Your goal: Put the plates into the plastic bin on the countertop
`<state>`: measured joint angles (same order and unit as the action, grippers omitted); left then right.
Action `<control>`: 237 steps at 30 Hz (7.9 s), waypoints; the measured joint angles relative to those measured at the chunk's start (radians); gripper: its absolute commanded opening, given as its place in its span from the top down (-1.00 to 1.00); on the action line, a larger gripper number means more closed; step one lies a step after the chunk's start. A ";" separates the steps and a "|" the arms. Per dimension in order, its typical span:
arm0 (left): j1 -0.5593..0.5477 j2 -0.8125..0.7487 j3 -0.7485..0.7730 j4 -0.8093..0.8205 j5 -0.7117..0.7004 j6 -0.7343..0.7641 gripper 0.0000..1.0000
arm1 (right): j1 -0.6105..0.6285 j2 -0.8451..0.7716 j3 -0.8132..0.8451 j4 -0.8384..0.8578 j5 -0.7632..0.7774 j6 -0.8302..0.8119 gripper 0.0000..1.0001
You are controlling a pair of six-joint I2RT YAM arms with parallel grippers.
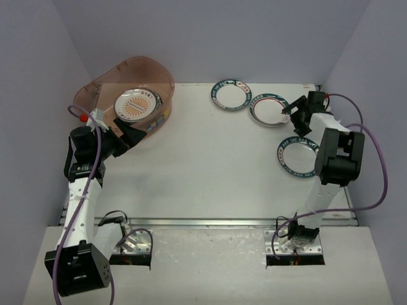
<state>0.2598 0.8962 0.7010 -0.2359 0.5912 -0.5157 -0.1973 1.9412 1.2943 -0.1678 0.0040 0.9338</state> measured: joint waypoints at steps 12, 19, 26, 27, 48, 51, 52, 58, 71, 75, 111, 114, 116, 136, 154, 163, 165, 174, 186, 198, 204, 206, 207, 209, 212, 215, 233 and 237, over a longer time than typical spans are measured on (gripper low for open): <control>-0.017 -0.016 -0.003 -0.022 -0.063 0.014 -1.00 | -0.101 0.275 0.247 -0.012 -0.238 -0.183 -0.47; -0.017 -0.016 -0.003 -0.044 -0.114 0.011 -1.00 | -0.112 0.395 0.353 0.015 -0.448 -0.201 0.43; -0.017 0.022 -0.003 -0.068 -0.098 0.016 -1.00 | -0.128 0.397 0.295 0.048 -0.500 -0.161 1.00; -0.017 0.026 -0.003 -0.072 -0.093 0.018 -1.00 | -0.129 0.389 0.274 0.061 -0.504 -0.149 1.00; -0.339 0.041 0.011 0.081 -0.021 -0.055 -1.00 | 0.106 -0.311 -0.362 0.267 -0.534 -0.142 1.00; -0.407 0.107 0.043 0.127 -0.020 -0.064 -1.00 | 0.265 -0.397 -0.368 0.214 -0.590 -0.223 1.00; -0.420 0.132 0.048 0.143 -0.021 -0.065 -1.00 | 0.317 -0.419 -0.369 0.208 -0.618 -0.238 1.00; -0.442 0.217 0.039 0.147 -0.032 -0.058 -0.52 | 0.455 -0.513 -0.367 0.160 -0.778 -0.295 1.00; -0.471 0.217 0.079 0.116 -0.012 -0.014 1.00 | 0.488 -0.520 -0.371 0.152 -0.845 -0.297 -0.98; -0.449 0.222 0.181 0.016 -0.096 -0.011 1.00 | 0.493 -0.535 -0.371 0.142 -0.825 -0.313 -0.98; 0.082 1.118 1.000 -0.242 -0.331 -0.146 -1.00 | 0.452 -0.688 -0.575 -0.069 -0.636 -0.496 -0.98; 0.082 1.170 1.081 -0.279 -0.327 -0.124 -1.00 | 0.452 -0.679 -0.575 -0.070 -0.636 -0.497 -0.98; 0.082 1.196 1.110 -0.287 -0.324 -0.113 -1.00 | 0.452 -0.674 -0.575 -0.072 -0.637 -0.496 -0.98; 0.002 1.298 1.297 -0.456 -0.422 -0.012 -1.00 | 0.452 -0.617 -0.574 -0.048 -0.624 -0.459 -0.98; -0.119 -0.013 0.511 -0.245 -0.487 0.049 -1.00 | 0.286 0.170 0.088 0.218 -0.450 -0.041 -0.98; -0.168 -0.277 0.197 -0.226 -0.442 0.102 -1.00 | 0.186 0.592 0.609 0.183 -0.509 0.103 -0.42; -0.181 -0.254 0.197 -0.261 -0.444 0.109 -1.00 | 0.190 0.669 0.726 0.160 -0.504 0.120 -0.18; -0.187 -0.223 0.197 -0.280 -0.406 0.122 -1.00 | 0.197 0.764 0.797 0.176 -0.495 0.169 1.00; -0.197 -0.055 0.088 -0.021 -0.012 0.037 -1.00 | 0.373 0.048 0.116 0.049 -0.330 -0.185 1.00; -0.327 0.136 0.071 0.122 0.193 0.000 0.24 | 0.514 -0.401 -0.197 0.201 -0.915 -0.228 1.00; -0.357 0.131 0.075 0.124 0.180 -0.015 1.00 | 0.521 -0.432 -0.267 0.250 -0.960 -0.178 0.27; -0.357 0.137 0.087 0.099 0.166 -0.008 1.00 | 0.527 -0.457 -0.267 0.242 -0.944 -0.174 -0.97; -0.358 0.137 0.099 0.082 0.151 -0.001 1.00 | 0.526 -0.469 -0.267 0.235 -0.933 -0.171 -0.98; -0.360 0.148 0.140 0.030 0.090 0.010 1.00 | 0.518 -0.497 -0.273 0.234 -0.892 -0.175 -0.98; -0.337 0.197 0.263 -0.045 -0.047 0.005 1.00 | 0.480 -0.577 -0.346 0.231 -0.814 -0.170 -0.98; -0.242 0.259 0.408 -0.101 -0.183 -0.027 1.00 | 0.419 -0.674 -0.475 0.255 -0.783 -0.136 -0.97; 0.028 1.084 0.986 -0.211 -0.483 -0.123 0.45 | 0.317 -1.015 -0.765 0.230 -0.788 -0.169 -0.98; 0.030 1.109 0.987 -0.230 -0.446 -0.138 -0.42 | 0.313 -1.018 -0.765 0.210 -0.785 -0.195 -0.98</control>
<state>0.2893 2.0053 1.6878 -0.4657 0.1449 -0.6542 0.1161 0.9232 0.5293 0.0417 -0.7812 0.7384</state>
